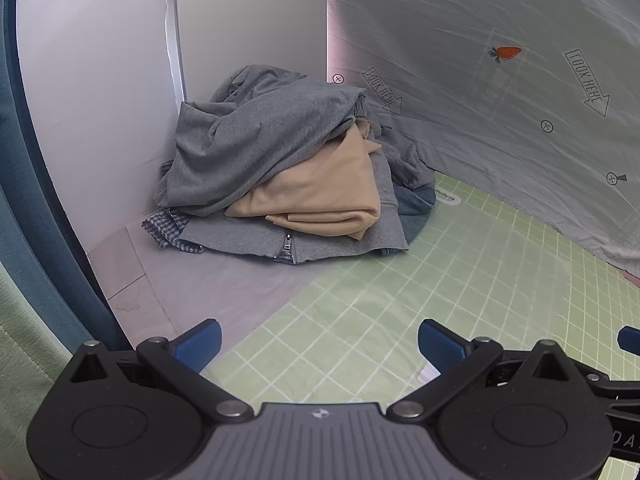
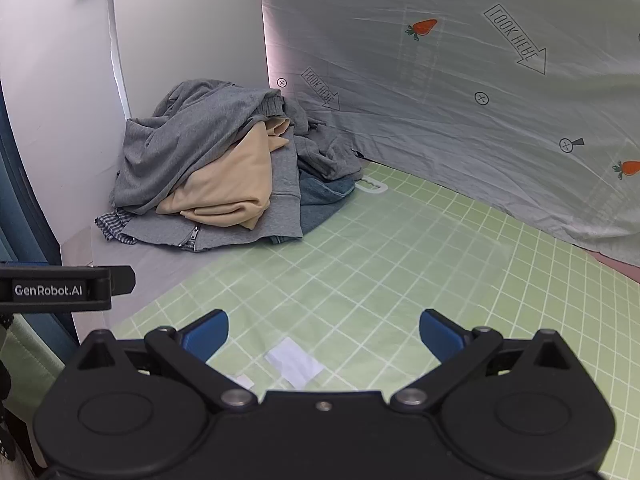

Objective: Fold clothes

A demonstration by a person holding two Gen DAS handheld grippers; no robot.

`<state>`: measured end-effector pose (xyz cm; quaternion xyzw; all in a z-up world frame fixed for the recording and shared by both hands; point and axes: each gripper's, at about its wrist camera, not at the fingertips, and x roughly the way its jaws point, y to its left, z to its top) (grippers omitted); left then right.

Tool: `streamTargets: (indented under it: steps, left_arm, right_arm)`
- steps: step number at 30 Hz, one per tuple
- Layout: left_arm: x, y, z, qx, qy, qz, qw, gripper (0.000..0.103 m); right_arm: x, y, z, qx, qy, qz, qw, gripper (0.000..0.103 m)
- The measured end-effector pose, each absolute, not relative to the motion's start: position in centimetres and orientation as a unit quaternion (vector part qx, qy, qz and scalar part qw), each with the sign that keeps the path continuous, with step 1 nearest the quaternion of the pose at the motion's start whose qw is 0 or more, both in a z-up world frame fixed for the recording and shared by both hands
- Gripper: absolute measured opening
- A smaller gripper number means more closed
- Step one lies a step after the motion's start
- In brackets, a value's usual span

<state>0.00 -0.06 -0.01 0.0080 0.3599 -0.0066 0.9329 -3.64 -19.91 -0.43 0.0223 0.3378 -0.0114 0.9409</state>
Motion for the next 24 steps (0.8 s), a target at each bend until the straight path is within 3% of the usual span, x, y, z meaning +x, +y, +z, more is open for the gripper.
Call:
streamTargets:
  steps: [24]
  left_arm:
    - [0.36, -0.37, -0.38, 0.012, 0.365, -0.015, 0.931, 0.103]
  right_arm:
    - [-3.62, -20.1, -0.62, 0.026, 0.34, -0.019, 0.94, 0.103]
